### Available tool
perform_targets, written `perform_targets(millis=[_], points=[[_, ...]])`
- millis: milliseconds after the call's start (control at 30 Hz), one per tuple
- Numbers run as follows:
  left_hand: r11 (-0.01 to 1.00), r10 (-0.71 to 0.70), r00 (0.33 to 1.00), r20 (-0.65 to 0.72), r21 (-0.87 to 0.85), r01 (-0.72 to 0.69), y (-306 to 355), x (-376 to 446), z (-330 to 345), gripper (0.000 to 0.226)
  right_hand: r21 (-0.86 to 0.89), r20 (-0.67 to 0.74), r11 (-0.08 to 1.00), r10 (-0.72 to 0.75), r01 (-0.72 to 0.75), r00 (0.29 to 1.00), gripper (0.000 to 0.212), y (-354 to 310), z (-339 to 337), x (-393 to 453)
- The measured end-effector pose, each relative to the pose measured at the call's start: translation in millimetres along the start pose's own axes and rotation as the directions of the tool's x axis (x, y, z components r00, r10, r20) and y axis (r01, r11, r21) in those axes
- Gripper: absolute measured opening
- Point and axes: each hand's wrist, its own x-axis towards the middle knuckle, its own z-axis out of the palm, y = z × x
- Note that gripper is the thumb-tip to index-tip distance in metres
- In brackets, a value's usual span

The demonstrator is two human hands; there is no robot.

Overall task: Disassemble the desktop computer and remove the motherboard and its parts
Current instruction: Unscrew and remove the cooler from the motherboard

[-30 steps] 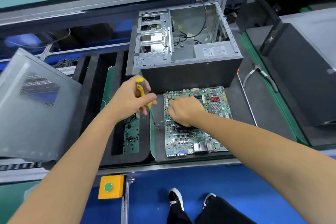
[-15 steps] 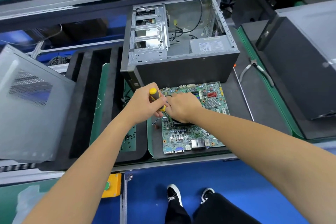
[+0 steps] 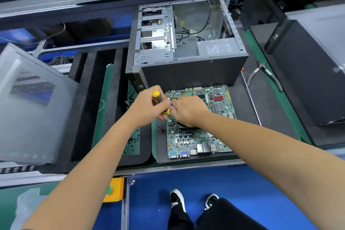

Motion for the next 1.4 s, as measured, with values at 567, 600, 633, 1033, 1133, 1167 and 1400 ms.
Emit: perform_targets(millis=[567, 600, 633, 1033, 1133, 1167, 1400], points=[[0.997, 0.036, 0.995, -0.098, 0.070, -0.030, 2.9, -10.2, 12.0, 0.030, 0.012, -0.005, 0.999, 0.032, -0.032, 0.999, 0.032, -0.1, 6.4, 2.8], [0.994, 0.050, 0.994, -0.093, 0.097, -0.041, 3.7, -11.4, 13.1, 0.031, 0.006, 0.000, 1.000, 0.029, -0.029, 1.000, 0.034, -0.3, 6.5, 3.4], [0.991, 0.063, 0.994, -0.084, 0.122, -0.052, 4.4, -12.3, 14.1, 0.031, 0.000, 0.005, 1.000, 0.024, -0.024, 1.000, 0.035, -0.1, 6.8, 4.1], [0.993, -0.017, 0.994, 0.108, 0.120, 0.004, 12.9, -5.8, -8.7, 0.022, 0.014, -0.005, 1.000, 0.010, -0.010, 1.000, 0.032, 0.5, 4.7, 1.6], [0.983, -0.053, 0.985, 0.166, 0.184, 0.022, 25.4, -1.0, -9.4, 0.017, -0.012, 0.009, 1.000, 0.004, -0.004, 1.000, 0.037, -0.1, 2.9, 1.5], [0.969, -0.056, 0.982, 0.179, 0.246, 0.010, 30.5, 0.8, -10.4, 0.017, -0.022, 0.010, 1.000, 0.003, -0.003, 1.000, 0.041, -0.6, 2.0, 1.4], [0.644, -0.077, 0.961, 0.265, 0.749, -0.156, 63.0, 15.6, -0.4, 0.020, 0.018, 0.000, 1.000, -0.020, 0.020, 1.000, 0.023, -1.5, -3.8, -2.6]])
